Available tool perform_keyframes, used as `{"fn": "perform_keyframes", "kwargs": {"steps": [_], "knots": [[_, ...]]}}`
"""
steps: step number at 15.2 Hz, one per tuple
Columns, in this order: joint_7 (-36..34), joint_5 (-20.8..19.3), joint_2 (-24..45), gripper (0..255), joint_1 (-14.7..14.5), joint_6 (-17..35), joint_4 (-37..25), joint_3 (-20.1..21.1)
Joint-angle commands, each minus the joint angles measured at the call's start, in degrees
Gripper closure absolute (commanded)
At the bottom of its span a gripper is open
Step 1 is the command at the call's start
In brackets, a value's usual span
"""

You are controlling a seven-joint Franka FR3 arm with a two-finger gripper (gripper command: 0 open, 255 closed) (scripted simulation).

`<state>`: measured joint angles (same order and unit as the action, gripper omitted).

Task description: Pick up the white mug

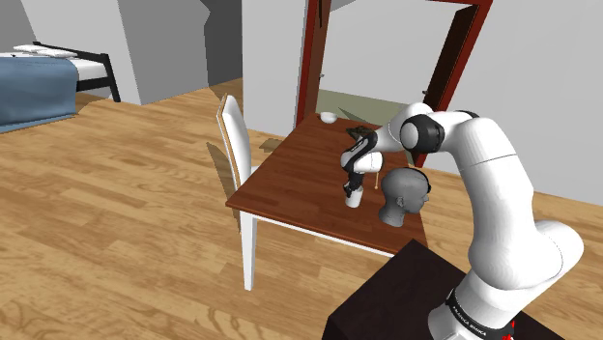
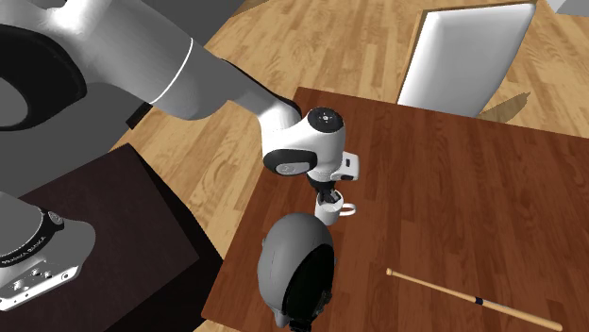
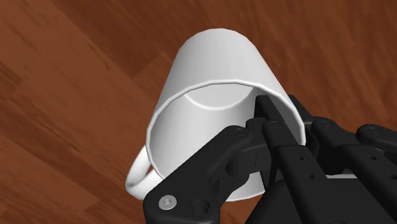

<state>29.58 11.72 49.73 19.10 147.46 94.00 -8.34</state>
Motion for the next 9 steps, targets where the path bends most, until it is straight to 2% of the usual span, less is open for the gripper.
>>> {"fn": "perform_keyframes", "kwargs": {"steps": [1,9], "knots": [[0.0,0.0,0.1,255,0.1,0.0,-0.2,0.0],[-0.4,-0.7,-5.0,255,-0.6,-3.2,1.8,-0.9]]}}
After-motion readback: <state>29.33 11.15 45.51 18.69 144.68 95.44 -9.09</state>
